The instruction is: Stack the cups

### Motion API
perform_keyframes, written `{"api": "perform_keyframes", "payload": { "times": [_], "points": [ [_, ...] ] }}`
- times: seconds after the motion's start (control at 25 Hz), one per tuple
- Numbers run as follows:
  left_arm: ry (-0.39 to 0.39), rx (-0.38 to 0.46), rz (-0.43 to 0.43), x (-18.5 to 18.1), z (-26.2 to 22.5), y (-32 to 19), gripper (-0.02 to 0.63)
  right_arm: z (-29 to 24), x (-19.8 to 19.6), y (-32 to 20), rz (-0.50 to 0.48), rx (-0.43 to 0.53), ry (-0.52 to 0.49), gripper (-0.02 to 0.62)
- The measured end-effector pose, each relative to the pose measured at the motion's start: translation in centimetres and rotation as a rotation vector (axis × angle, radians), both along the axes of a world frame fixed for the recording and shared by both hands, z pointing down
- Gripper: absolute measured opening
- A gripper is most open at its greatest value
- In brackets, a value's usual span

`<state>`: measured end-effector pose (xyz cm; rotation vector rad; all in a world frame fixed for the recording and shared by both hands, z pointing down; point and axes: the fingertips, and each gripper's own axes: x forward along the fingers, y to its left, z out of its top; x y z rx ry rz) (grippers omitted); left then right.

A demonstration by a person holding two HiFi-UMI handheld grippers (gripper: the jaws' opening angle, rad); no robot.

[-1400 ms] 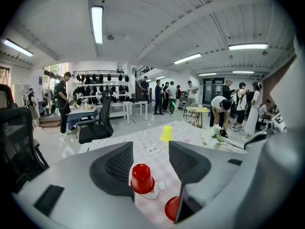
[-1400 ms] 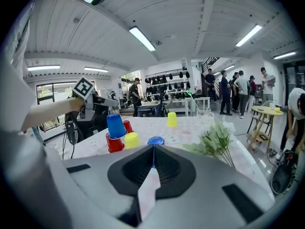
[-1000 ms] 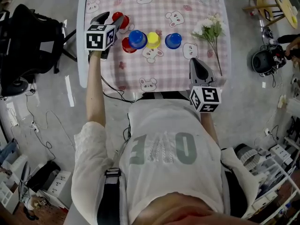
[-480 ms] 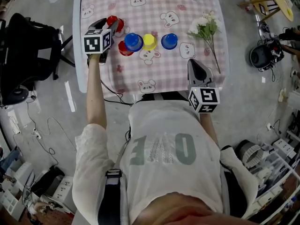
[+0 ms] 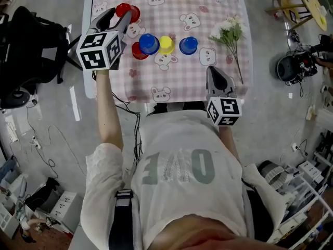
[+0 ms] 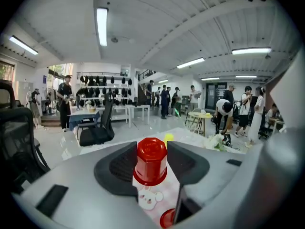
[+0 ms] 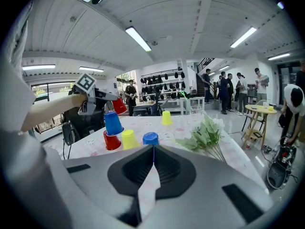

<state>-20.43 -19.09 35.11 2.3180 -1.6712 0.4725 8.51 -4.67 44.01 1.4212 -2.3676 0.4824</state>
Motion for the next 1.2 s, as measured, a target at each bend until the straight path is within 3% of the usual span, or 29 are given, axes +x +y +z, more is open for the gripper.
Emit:
{"api": "perform_keyframes", "payload": {
  "times": [0.16, 0.32, 0.44, 0.6, 0.96, 1.2],
  "points": [
    [-0.015, 0.104, -0.001, 3.7, -5.6, 2.4, 0.212, 0.5, 0.2, -0.3, -0.098, 0.004, -0.023, 0.029],
    [-0.045, 0.137, -0.019, 8.7, -8.0, 4.6, 0.212, -0.4, 1.1, -1.4, -0.206, 0.032, -0.037, 0.029],
    [-0.042, 0.118, -0.027, 12.9, -7.1, 5.8, 0.212, -0.9, 2.5, -1.9, -0.243, 0.046, -0.058, 0.029],
    [-0.059, 0.046, -0.014, 17.4, -2.1, 7.2, 0.212, 0.1, 4.2, -1.9, -0.275, 0.055, -0.057, 0.029],
    [-0.102, -0.066, -0.059, 19.6, 3.8, 7.1, 0.213, 0.8, 7.0, -2.4, -0.315, 0.034, -0.043, 0.029],
    [-0.111, -0.073, -0.096, 18.4, 5.2, 7.0, 0.213, 1.7, 7.8, -2.1, -0.322, 0.027, -0.028, 0.029]
  ]
}}
